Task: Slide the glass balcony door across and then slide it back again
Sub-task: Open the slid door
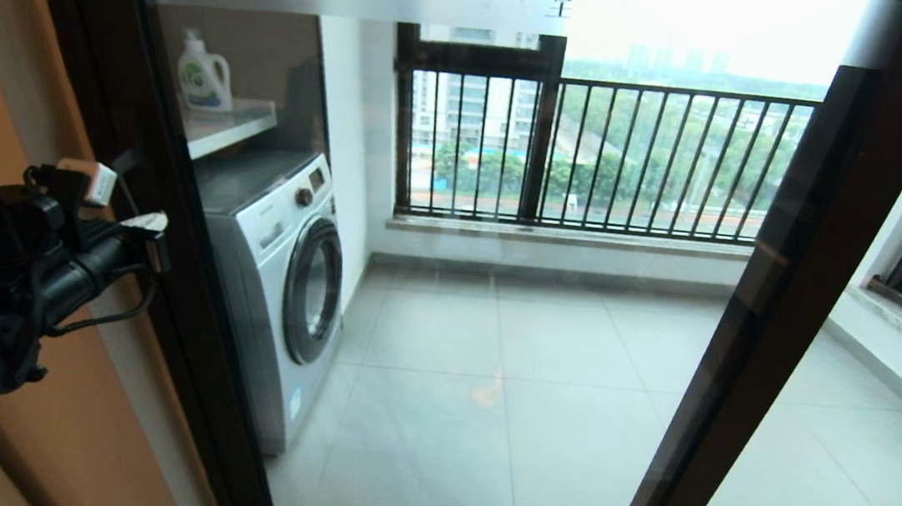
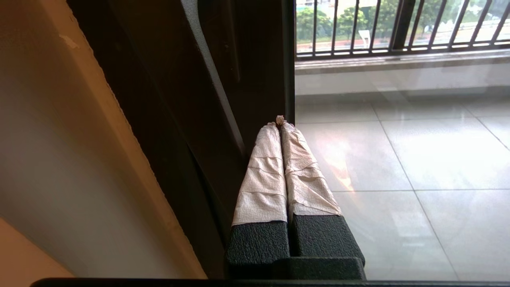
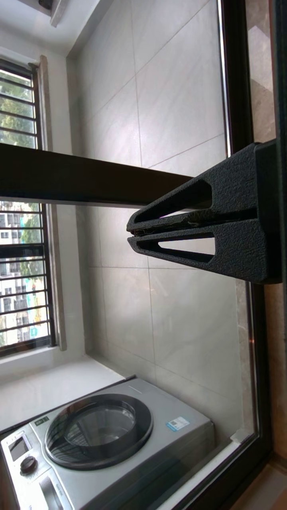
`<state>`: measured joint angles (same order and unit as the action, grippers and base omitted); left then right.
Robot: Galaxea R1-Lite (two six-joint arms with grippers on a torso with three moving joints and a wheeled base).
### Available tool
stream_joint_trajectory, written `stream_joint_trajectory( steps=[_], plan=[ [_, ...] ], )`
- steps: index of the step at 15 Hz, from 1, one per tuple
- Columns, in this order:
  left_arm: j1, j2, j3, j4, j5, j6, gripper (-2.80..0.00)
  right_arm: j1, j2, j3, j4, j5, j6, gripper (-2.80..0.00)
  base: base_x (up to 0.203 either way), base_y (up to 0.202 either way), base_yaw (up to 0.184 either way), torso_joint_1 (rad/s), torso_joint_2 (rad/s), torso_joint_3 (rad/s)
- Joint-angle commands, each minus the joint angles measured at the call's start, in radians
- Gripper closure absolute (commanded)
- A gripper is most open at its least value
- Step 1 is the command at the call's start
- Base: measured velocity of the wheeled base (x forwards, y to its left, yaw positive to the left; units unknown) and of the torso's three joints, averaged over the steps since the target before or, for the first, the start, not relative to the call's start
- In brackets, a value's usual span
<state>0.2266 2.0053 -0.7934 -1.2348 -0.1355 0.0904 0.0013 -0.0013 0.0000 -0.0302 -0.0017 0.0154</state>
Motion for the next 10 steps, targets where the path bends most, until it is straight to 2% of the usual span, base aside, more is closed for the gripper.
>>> stream_joint_trajectory(
  steps=[1,3,10],
  plan=[
    [0.006,0.018,0.008,-0.051,-0.002,0.001,0.0,0.0,0.001,0.012,0.0,0.0,0.0,0.0,0.0,0.0,0.0,0.0,0.0,0.0],
    [0.007,0.032,0.017,-0.096,-0.001,0.004,0.0,0.0,0.001,0.012,0.0,0.0,0.0,0.0,0.0,0.0,0.0,0.0,0.0,0.0],
    [0.035,0.032,0.016,-0.097,-0.007,0.005,0.0,0.0,0.001,0.012,0.0,0.0,0.0,0.0,0.0,0.0,0.0,0.0,0.0,0.0]
  ],
)
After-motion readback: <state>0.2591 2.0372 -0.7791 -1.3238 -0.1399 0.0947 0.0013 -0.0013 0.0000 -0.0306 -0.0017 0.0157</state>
